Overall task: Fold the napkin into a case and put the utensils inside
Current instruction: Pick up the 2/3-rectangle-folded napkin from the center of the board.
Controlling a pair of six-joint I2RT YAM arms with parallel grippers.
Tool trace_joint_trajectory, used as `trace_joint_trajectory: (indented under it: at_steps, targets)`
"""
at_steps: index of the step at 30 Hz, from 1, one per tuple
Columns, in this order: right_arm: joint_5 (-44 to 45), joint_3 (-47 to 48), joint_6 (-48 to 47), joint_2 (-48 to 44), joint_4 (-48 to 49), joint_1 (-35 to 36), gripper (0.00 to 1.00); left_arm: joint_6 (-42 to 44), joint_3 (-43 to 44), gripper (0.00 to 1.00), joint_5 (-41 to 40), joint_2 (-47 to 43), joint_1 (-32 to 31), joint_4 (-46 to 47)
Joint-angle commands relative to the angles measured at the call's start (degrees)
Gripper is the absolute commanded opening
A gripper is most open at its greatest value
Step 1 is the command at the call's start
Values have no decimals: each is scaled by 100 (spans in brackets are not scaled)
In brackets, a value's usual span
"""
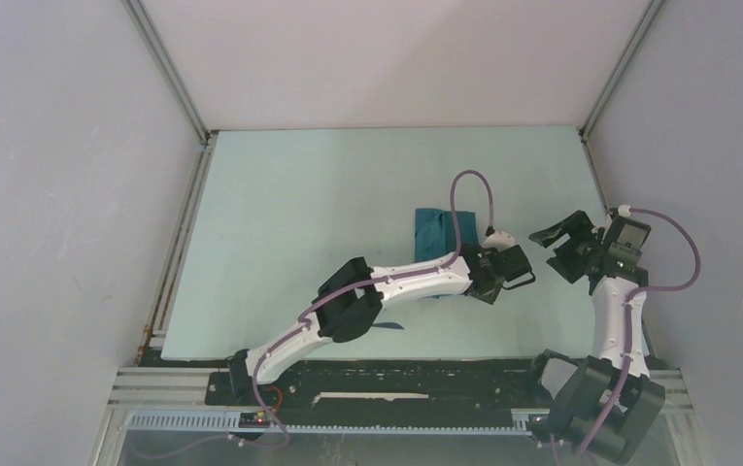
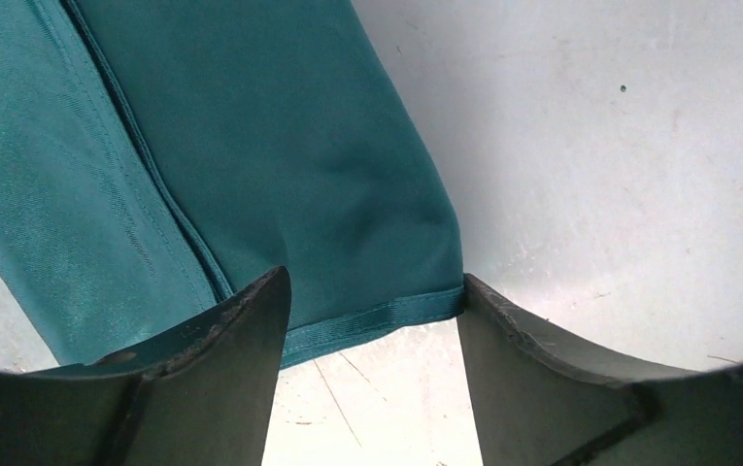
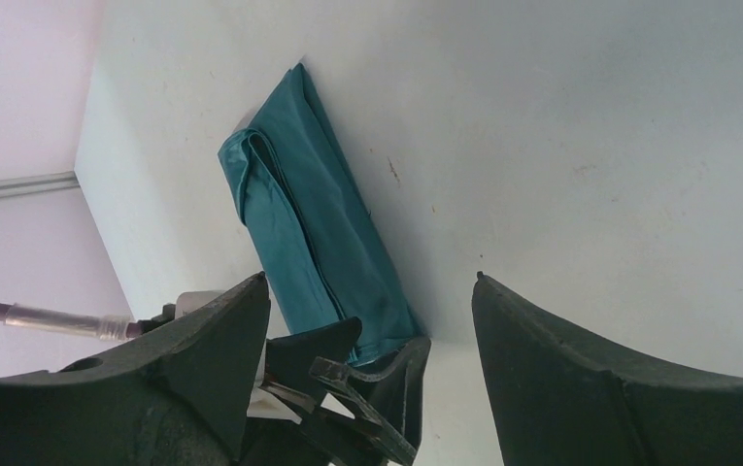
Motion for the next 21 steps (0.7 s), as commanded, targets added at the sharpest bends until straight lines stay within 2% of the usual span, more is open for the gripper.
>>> trace_joint_trajectory:
  at_steps: [1,4,6,8,13,21]
  targets:
    - [53,64,-153,-19,174,31,83,217,229,72,-152,-271,-46,235]
    - [57,52,-165,-23,163,31,83,336,253,79,-78,-266,-76,329]
    - [53,26,-166,-18,197,40,83,428,250,80,-87,-279,-105,407]
    - [50,12,-163,-9,223,52,83,464,252,77,-91,-292,-133,450]
    - [44,10,-165,52,238,75,82,495,237,63,-91,-288,-169,559]
    - [75,12,-144,66,246,6,83,341,99,57,127,-153,-179,582]
